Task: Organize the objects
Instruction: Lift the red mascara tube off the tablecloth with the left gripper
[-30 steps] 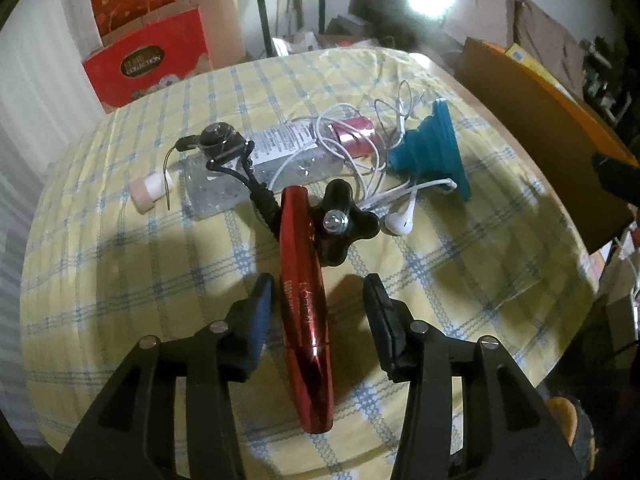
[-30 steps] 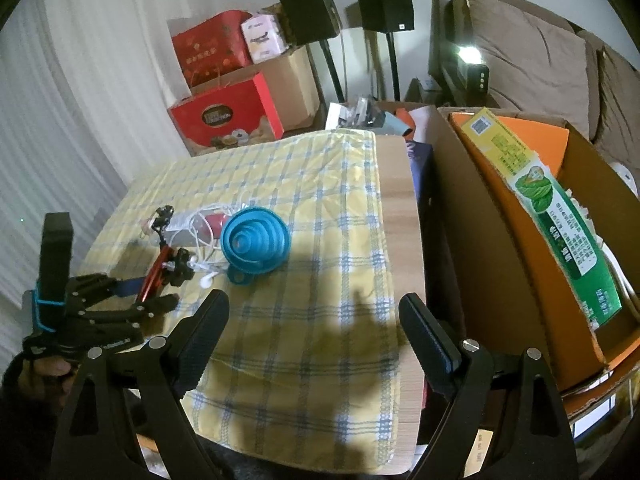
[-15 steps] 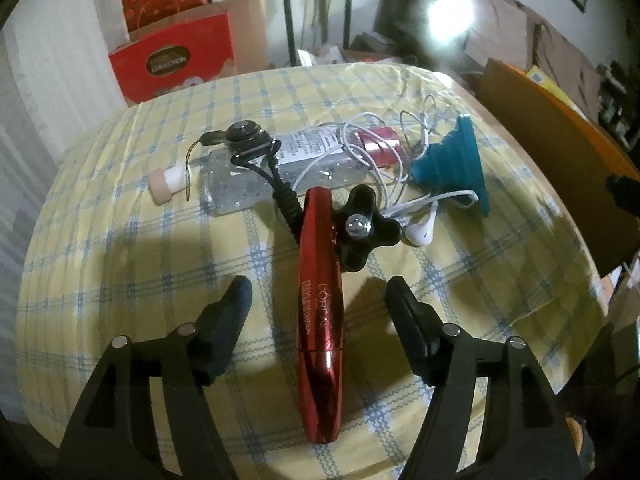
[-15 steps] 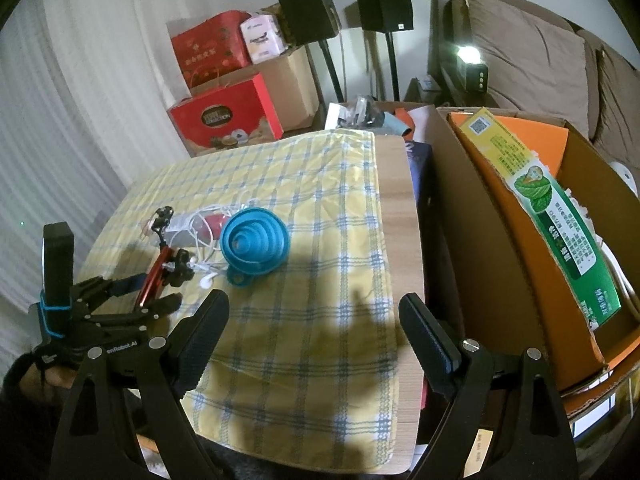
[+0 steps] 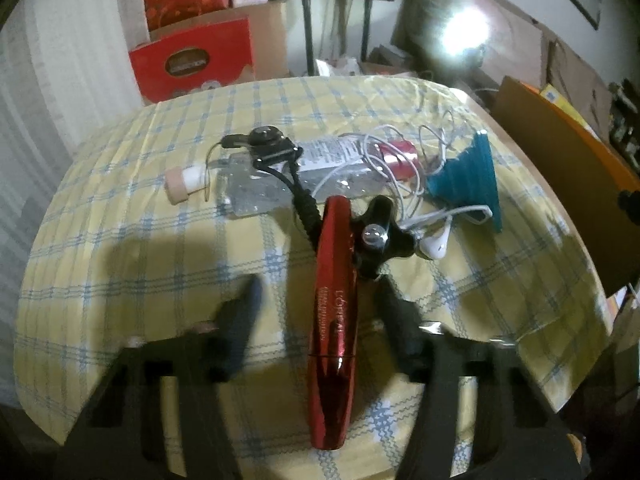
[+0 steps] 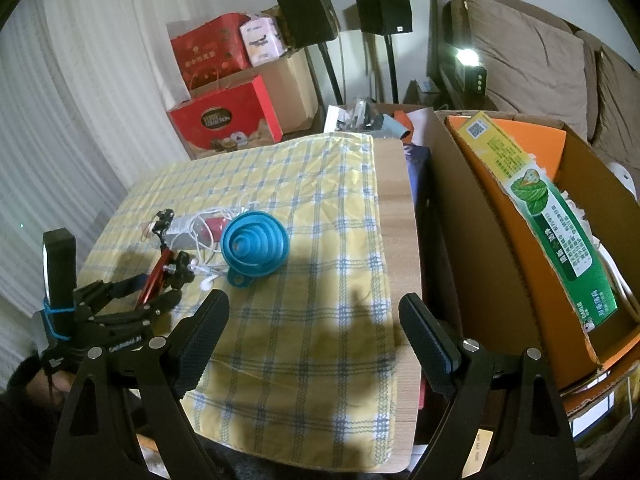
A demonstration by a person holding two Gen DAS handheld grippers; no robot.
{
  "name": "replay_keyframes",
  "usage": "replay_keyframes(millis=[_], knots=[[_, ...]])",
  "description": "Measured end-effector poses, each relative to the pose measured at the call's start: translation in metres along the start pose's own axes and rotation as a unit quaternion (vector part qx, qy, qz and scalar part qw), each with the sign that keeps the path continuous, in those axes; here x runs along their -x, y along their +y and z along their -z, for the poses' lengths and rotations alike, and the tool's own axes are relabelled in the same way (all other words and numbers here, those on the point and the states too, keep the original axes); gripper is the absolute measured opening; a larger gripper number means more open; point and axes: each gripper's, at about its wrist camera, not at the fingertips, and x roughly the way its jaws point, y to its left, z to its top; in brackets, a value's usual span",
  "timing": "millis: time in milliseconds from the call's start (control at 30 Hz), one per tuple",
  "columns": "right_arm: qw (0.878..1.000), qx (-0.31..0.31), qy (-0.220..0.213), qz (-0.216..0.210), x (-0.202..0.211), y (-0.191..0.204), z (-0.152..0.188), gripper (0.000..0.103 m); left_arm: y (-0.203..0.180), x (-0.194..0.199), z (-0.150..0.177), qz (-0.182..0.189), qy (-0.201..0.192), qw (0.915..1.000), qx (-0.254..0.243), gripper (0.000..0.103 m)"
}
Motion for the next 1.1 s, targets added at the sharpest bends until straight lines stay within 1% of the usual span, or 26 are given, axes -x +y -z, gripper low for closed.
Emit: replay_keyframes(millis=[67,100,467,533,667,767,833,1100], knots=[[1.000,0.000,0.000,0.000,0.000,0.000,0.000,0.088,0.002,0.001,-0.002,0.005,0.005,1.0000,0.003,0.022],[1.000,0.000,0.000,-0.001,0.000,0.000,0.000,0.088,0.004,0.001,-0.002,0.007,0.005,0.9999,0.006,0.019],[1.000,0.004,0.001,-0.001,0.001,0.001,0.000,0.088,0.012,0.002,-0.004,0.035,0.014,0.9992,0.014,0.019],[1.000,0.004,0.002,-0.001,0.000,0.001,0.000,0.088,0.015,0.006,-0.002,0.045,0.001,0.9986,0.028,0.019],[1.000,0.004,0.002,0.001,0.000,0.000,0.000,0.088,0.011,0.011,-0.002,0.026,-0.020,0.9994,0.009,0.019],[1.000,0.004,0.002,0.001,-0.001,0.000,0.000,0.088,0.012,0.018,-0.003,0.033,-0.039,0.9986,0.012,0.019],[1.000,0.004,0.003,0.001,-0.001,0.000,0.000,0.088,0.013,0.024,-0.004,0.030,-0.058,0.9978,0.012,0.019],[1.000,0.005,0.004,0.001,-0.001,0.000,0.001,0.088,0.027,0.032,-0.012,0.033,-0.084,0.9953,0.036,0.019]])
